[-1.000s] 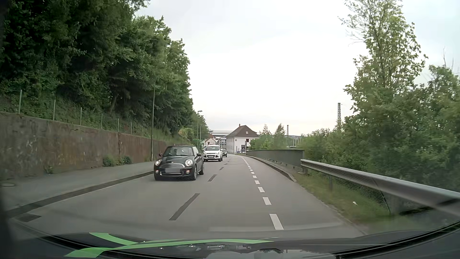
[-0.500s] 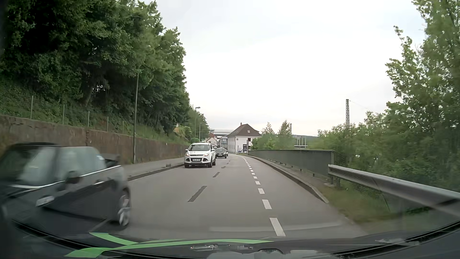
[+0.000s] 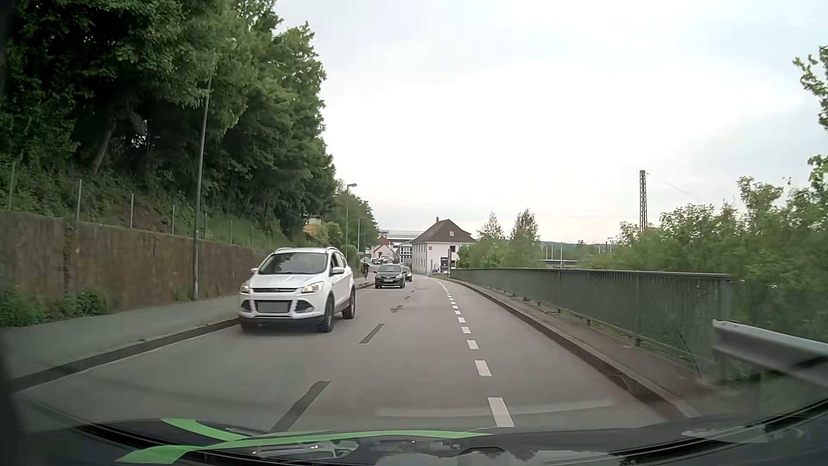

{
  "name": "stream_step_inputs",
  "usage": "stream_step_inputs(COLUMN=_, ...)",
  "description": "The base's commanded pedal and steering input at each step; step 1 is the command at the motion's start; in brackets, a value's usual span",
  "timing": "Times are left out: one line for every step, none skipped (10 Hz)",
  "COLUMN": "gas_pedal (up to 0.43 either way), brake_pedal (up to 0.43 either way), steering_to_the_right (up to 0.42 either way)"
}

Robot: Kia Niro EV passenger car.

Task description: Follow the waypoints while adhering to traffic rules and regulations

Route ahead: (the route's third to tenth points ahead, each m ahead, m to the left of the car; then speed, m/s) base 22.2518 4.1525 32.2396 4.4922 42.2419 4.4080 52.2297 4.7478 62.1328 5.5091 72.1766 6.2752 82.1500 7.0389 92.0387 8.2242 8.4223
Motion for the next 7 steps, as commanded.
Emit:
stream_step_inputs(gas_pedal=0.02, brake_pedal=0.0, steering_to_the_right=-0.006)
stream_step_inputs(gas_pedal=0.02, brake_pedal=0.0, steering_to_the_right=-0.004)
stream_step_inputs(gas_pedal=0.02, brake_pedal=0.0, steering_to_the_right=-0.003)
stream_step_inputs(gas_pedal=0.02, brake_pedal=0.0, steering_to_the_right=0.0)
stream_step_inputs(gas_pedal=0.02, brake_pedal=0.0, steering_to_the_right=0.0)
stream_step_inputs(gas_pedal=0.02, brake_pedal=0.0, steering_to_the_right=0.0)
stream_step_inputs(gas_pedal=0.02, brake_pedal=0.0, steering_to_the_right=0.0)
